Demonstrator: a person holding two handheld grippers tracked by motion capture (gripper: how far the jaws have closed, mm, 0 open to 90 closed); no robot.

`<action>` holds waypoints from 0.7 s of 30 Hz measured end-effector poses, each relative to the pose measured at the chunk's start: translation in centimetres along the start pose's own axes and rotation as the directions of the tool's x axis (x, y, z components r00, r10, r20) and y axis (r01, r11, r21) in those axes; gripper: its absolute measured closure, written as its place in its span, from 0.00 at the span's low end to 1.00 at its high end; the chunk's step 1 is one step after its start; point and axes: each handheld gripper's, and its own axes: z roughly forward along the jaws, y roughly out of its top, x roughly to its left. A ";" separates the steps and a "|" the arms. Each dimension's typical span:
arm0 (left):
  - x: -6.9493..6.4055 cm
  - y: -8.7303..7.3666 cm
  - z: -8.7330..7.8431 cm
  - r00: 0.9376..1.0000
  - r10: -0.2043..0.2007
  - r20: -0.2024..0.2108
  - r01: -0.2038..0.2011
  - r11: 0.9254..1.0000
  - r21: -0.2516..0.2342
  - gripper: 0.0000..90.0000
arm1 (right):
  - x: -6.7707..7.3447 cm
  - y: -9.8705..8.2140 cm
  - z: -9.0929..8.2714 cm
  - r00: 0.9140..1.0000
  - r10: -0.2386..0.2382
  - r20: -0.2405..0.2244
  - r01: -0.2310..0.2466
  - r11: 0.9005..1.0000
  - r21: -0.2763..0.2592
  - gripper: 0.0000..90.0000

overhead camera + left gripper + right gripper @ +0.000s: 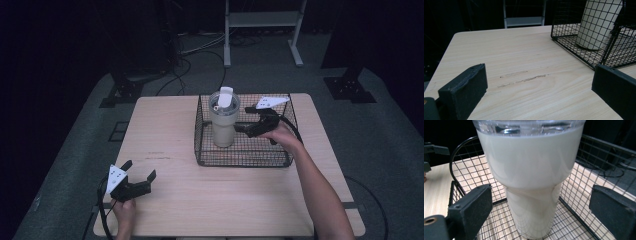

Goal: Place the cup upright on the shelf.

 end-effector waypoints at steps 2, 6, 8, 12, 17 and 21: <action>0.0 0.0 0.0 1.000 0.001 0.000 -0.001 1.000 0.000 0.00 | 0.0 0.1 -0.4 1.000 0.005 0.006 -0.005 1.000 -0.007 0.05; 0.0 0.0 0.0 1.000 0.002 -0.001 -0.002 1.000 0.001 0.00 | 0.0 0.2 -1.1 1.000 0.011 0.017 -0.011 1.000 -0.019 0.05; 0.0 0.0 0.0 1.000 0.002 -0.001 -0.002 1.000 0.001 0.00 | 0.1 0.4 -1.5 1.000 0.014 0.022 -0.014 1.000 -0.024 0.05; 0.0 0.0 0.0 1.000 0.003 -0.001 -0.003 1.000 0.002 0.00 | 0.4 0.9 -2.0 1.000 0.012 0.020 -0.012 0.999 -0.033 0.05; -0.1 0.0 0.0 1.000 0.004 -0.001 -0.004 1.000 0.002 0.00 | 0.5 1.1 -2.5 1.000 0.010 0.022 -0.009 1.000 -0.027 0.05; -0.1 0.0 0.0 1.000 0.004 -0.001 -0.004 1.000 0.002 0.00 | 0.7 1.3 -3.0 1.000 0.010 0.022 -0.009 0.999 -0.037 0.05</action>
